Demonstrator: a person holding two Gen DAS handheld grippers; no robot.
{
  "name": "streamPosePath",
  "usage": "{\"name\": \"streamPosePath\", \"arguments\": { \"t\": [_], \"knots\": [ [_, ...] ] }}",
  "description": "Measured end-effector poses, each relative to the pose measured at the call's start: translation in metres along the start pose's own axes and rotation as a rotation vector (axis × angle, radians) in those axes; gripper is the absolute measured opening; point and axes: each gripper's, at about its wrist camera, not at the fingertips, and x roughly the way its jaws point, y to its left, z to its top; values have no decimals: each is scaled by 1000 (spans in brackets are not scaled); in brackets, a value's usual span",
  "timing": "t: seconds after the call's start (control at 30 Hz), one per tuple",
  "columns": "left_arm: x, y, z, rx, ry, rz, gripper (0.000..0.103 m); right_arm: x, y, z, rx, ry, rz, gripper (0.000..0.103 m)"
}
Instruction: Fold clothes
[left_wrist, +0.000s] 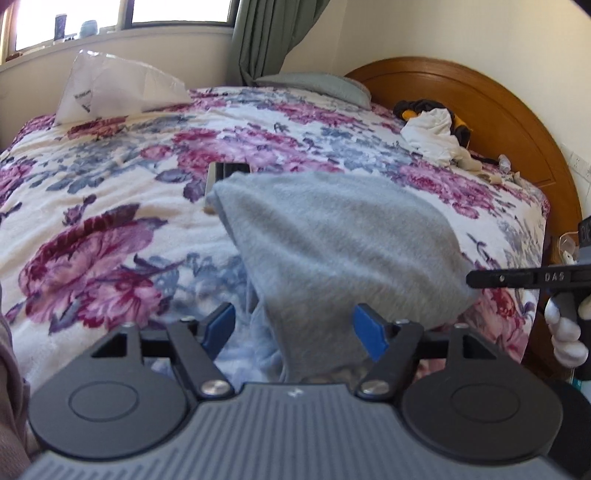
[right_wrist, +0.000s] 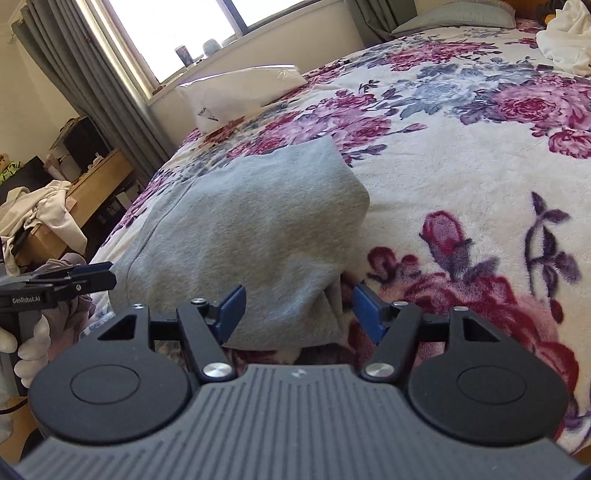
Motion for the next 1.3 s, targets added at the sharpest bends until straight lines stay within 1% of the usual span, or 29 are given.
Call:
{"name": "streamPosePath", "arguments": {
  "t": [0.03, 0.07, 0.1, 0.13, 0.2, 0.27, 0.33, 0.53, 0.57, 0.6, 0.67, 0.73, 0.77, 0.8, 0.83, 0.9, 0.97, 1.1, 1.23, 1.27, 1.3],
  "knots": [
    [1, 2, -1, -14, 3, -13, 62, 3, -3, 0, 24, 17, -12, 43],
    [2, 4, -1, -28, 1, -27, 52, 6, -5, 0, 47, 34, -24, 38],
    [2, 4, -1, -40, -2, -35, 47, 8, -8, 1, 76, 52, -28, 35],
    [2, 5, 0, -48, -6, -38, 44, 9, -9, 1, 89, 60, -26, 35],
    [3, 5, 2, -64, -18, -57, 28, 13, -7, 2, 96, 81, -44, 34],
    [4, 4, 2, -64, -24, -60, 26, 17, -4, 4, 92, 102, -62, 31],
    [6, 4, 2, -57, -23, -54, 26, 18, -1, 5, 83, 111, -73, 28],
    [4, 8, -3, -86, -31, -49, 37, 18, -3, 3, 94, 124, -70, 27],
    [2, 6, -3, -76, -37, -47, 44, 18, -4, 3, 101, 126, -67, 27],
    [1, 3, -3, -61, -44, -44, 58, 18, -5, 3, 104, 127, -68, 27],
    [0, -1, -5, -43, -56, -20, 70, 18, -5, 2, 106, 128, -69, 27],
    [0, 3, -6, -72, -61, -38, 69, 18, -5, 2, 109, 128, -70, 27],
    [0, 5, -7, -89, -64, -50, 65, 18, -5, 2, 109, 128, -70, 27],
    [0, 7, -7, -105, -66, -69, 53, 18, -5, 2, 109, 128, -70, 27],
    [0, 9, -7, -121, -69, -89, 45, 18, -6, 2, 109, 127, -70, 26],
    [1, 12, -7, -142, -68, -79, 27, 18, -5, 2, 103, 128, -70, 25],
    [2, 14, -7, -166, -62, -75, 22, 17, -5, 2, 98, 127, -67, 23],
    [6, 16, -7, -196, -41, -72, 22, 16, -6, 2, 97, 126, -61, 20],
    [13, 21, -7, -201, -26, -74, 23, 19, -9, -2, 82, 116, -63, 20],
    [16, 22, -7, -203, -20, -73, 23, 20, -11, -3, 85, 114, -56, 20],
    [18, 23, -7, -205, -13, -73, 26, 19, -14, -4, 91, 110, -48, 20]
  ]
}}
